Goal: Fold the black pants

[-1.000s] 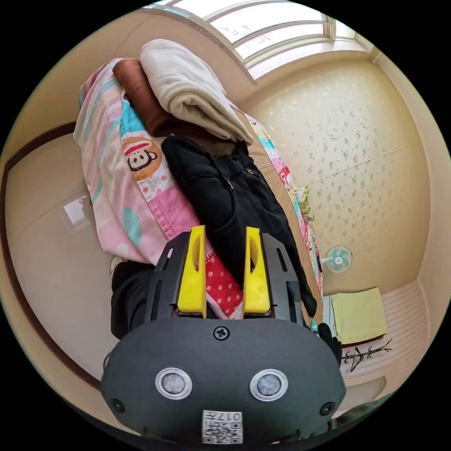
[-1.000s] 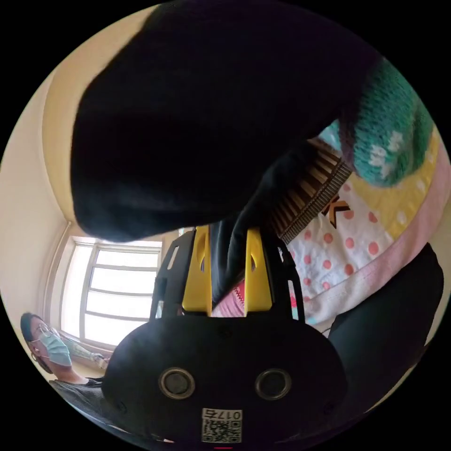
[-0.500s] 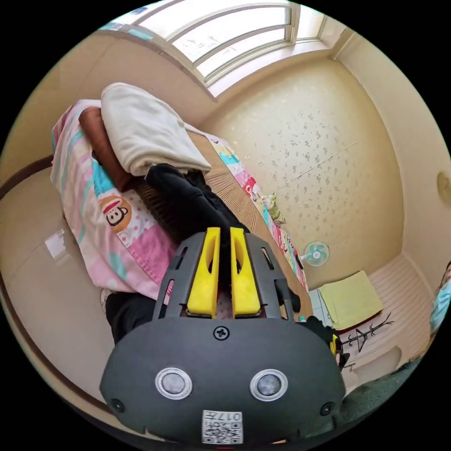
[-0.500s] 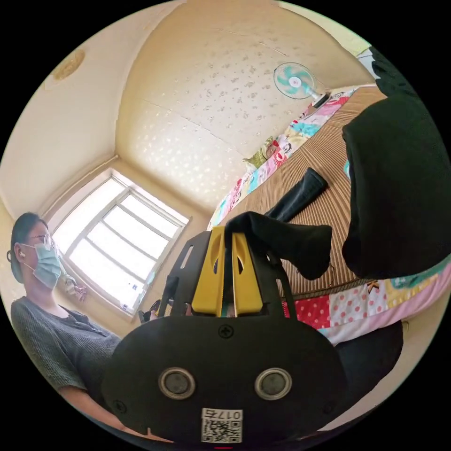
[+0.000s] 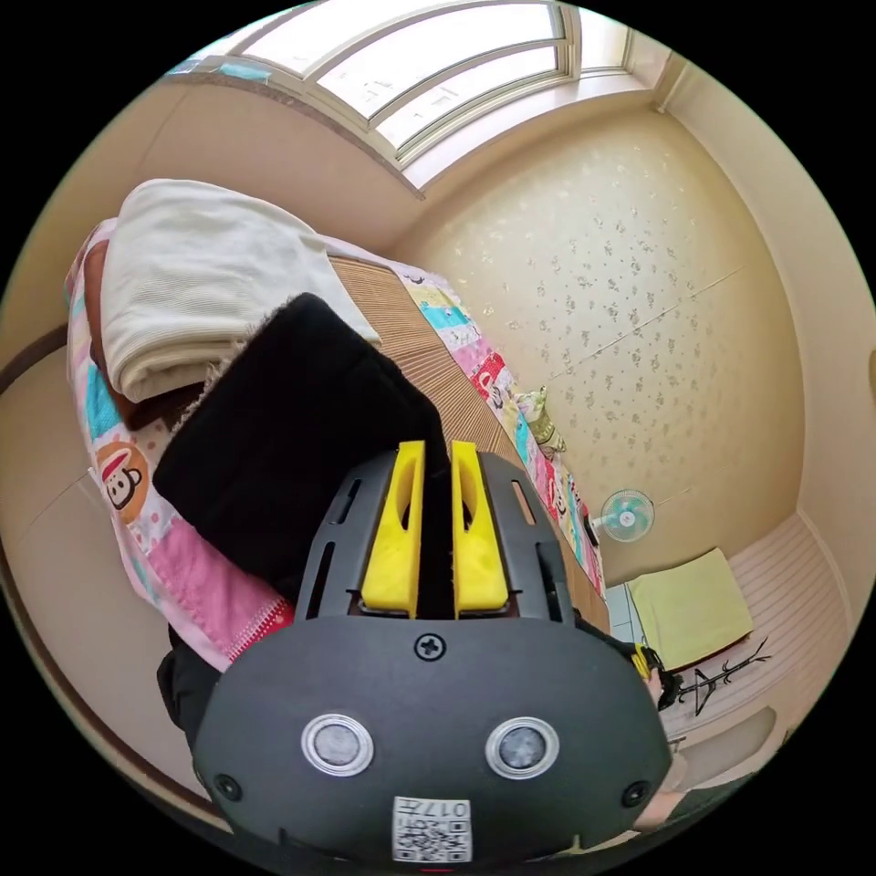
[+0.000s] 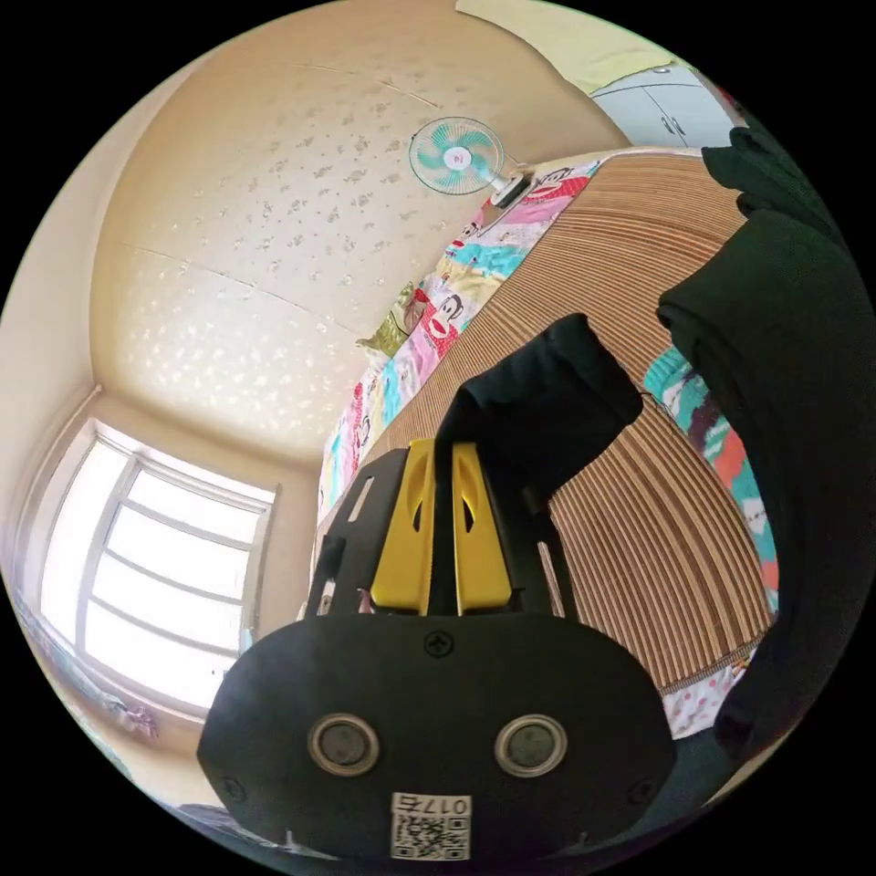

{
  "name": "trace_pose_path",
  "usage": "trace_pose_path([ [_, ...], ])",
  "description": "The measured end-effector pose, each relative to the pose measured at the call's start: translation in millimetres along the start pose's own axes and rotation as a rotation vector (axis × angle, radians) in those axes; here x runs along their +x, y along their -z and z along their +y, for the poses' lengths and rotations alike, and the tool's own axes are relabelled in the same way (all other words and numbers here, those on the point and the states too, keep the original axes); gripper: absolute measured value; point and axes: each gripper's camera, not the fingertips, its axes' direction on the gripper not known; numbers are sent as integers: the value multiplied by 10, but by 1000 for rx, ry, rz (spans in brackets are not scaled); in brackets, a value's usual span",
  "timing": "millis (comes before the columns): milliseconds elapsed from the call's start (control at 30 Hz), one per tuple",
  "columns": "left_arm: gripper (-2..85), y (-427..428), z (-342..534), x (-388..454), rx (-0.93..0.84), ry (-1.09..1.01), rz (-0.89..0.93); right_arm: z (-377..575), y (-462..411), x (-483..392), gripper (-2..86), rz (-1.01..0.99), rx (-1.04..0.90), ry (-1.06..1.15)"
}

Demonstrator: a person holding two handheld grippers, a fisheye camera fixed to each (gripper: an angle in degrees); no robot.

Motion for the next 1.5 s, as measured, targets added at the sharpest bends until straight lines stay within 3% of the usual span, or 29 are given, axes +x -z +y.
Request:
trace_pose_path([
  [67,71,-241,-65,55,25,18,10,-434,-840,-61,46,59,-124,-37],
  [233,89,-798,-238,81,-59,-46,-62,-903,-1736,-46,99,363,-210,-17],
  [400,120,-484,262,72,-60,-146,-94,-751,-1797,226,134,288,-222,50],
  [567,147,-271,907,-168,-106,-84,-158,-298,-1909,1025,156,227,-260,-63],
  [733,150,-640,1152,-455,-205,53,-113,-98,-2343,1373,58,177,-327,-156],
  [833,111,-1046,1144,-552,-296,91,-98,-7,-2471,1291,35,22,-457,-97],
  [900,70,-1162,1107,-477,-300,7,-142,121,-2285,1171,30,-18,-462,-41],
  [967,51,-1162,1049,-470,-329,-39,-152,386,-1840,1033,27,78,-448,67],
  [1233,46,-554,1076,-830,-176,55,-122,1555,-657,1218,69,160,-528,137],
  [1367,41,-115,1298,-907,-55,88,-51,1891,18,815,106,383,-338,172],
  [1500,50,-89,1501,-624,-146,-15,-37,1748,133,497,127,233,-248,228],
])
